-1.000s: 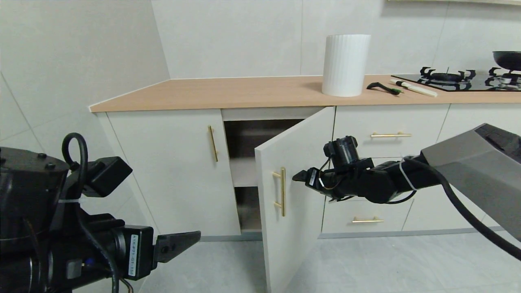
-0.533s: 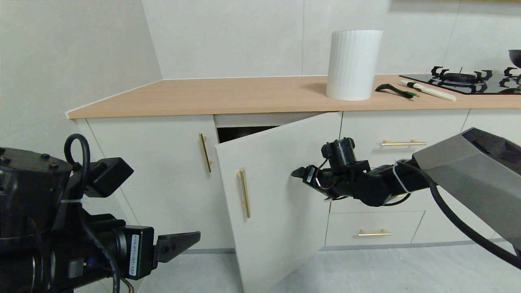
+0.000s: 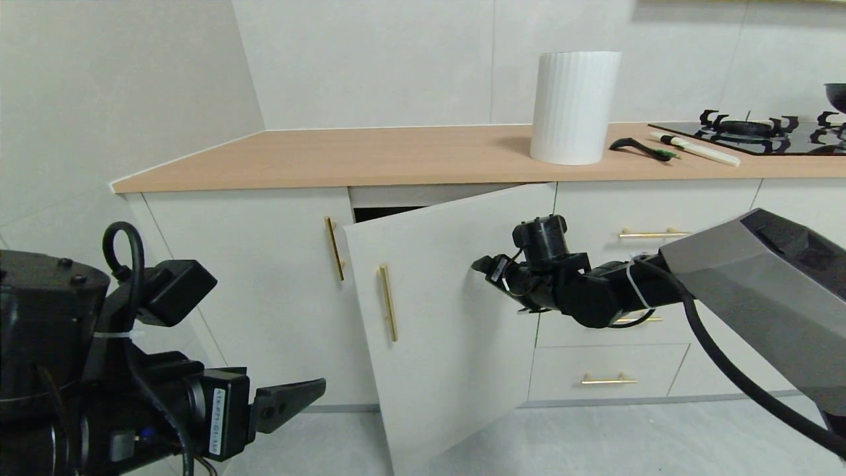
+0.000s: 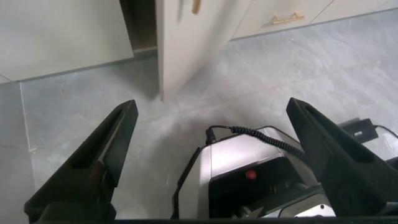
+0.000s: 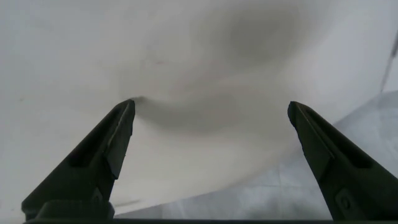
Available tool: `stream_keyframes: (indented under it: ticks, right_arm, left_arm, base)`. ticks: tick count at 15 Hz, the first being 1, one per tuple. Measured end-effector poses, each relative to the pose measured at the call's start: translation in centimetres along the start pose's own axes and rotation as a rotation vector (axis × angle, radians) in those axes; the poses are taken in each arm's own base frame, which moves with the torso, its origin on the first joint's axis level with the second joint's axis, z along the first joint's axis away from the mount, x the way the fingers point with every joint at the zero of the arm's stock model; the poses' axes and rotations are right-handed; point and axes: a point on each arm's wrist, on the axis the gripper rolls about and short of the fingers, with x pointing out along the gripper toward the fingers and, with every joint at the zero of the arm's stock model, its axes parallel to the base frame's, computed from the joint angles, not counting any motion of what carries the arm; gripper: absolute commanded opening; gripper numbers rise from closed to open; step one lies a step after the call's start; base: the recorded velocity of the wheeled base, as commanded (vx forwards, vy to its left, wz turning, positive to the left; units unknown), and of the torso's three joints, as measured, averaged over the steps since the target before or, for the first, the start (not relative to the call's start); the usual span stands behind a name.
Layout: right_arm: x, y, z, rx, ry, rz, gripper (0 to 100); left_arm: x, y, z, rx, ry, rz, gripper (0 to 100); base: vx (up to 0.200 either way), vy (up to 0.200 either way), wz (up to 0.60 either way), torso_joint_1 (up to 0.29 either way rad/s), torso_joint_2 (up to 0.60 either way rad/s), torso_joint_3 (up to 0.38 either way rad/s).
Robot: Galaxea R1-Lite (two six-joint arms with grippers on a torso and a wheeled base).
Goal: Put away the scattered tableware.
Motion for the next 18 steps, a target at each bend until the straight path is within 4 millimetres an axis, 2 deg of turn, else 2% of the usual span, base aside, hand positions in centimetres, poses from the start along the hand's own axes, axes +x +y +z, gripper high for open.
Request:
stream_keyframes:
  ticks: [10, 14, 18]
  right_arm:
    - [4.4, -0.4, 1.8, 0.024, -0.171, -0.043, 100]
    - [6.2, -1.6, 2.7, 0.041, -0.246, -0.093, 100]
    - [7.1, -2.8, 3.0, 0.048, -0.265, -0.119, 100]
  left_arm:
    - [0.3, 0.2, 0.1, -0.012, -0.007, 0.008, 100]
    - [0.5, 0.2, 0.2, -0.015, -0.013, 0.008, 100]
    - [0.6, 0.3, 0.3, -0.02, -0.024, 0.011, 100]
  base:
    - [0.0, 0.0, 0.0, 0.0, 0.0, 0.0]
    - [0.0, 0.0, 0.0, 0.0, 0.0, 0.0]
    - [0.0, 0.0, 0.0, 0.0, 0.0, 0.0]
